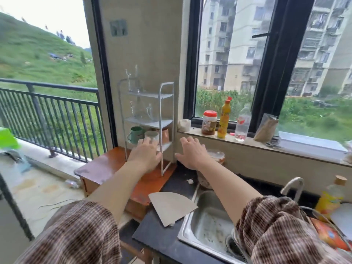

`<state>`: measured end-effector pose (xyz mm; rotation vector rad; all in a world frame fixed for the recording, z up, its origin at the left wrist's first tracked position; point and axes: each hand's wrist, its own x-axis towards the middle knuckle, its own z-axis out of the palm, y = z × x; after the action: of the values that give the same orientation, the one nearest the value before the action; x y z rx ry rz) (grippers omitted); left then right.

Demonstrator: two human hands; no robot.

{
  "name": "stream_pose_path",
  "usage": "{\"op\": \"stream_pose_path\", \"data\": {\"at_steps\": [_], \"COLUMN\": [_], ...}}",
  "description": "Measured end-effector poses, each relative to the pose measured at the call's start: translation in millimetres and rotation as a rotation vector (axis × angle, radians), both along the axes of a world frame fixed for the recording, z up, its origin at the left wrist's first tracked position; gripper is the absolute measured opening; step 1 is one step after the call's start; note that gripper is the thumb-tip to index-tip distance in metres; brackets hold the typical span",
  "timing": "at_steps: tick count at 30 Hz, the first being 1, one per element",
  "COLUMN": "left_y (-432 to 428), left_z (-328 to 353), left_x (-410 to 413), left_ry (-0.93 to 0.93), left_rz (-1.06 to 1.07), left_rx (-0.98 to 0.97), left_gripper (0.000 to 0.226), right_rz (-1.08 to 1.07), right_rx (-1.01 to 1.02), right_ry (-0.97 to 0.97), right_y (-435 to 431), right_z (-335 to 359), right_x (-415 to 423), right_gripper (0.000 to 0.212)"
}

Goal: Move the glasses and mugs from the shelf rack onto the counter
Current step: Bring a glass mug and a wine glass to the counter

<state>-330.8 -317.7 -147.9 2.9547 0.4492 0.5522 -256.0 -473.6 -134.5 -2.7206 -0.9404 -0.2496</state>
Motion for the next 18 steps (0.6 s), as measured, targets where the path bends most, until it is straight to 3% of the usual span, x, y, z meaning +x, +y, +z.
{"op": "stream_pose_path", "data": {"at_steps": [10, 18], "left_y": [147, 284], "left_z": [55, 93], "left_x": [96, 197], "left_ry": [-0.118, -0.214], "left_rz": [0.073, -0.025], "left_rx": [-0.061, -0.16], "left_gripper": [0.045, 0.047], "right_rz": [0.101, 0.051], "right_rx": [0.068, 0.196], "right_ry": [-0.132, -0.185], "right_y": [147, 275], "right_z": [58, 108], "right_x": [102, 193], "right_gripper": [0.055, 0.057]}}
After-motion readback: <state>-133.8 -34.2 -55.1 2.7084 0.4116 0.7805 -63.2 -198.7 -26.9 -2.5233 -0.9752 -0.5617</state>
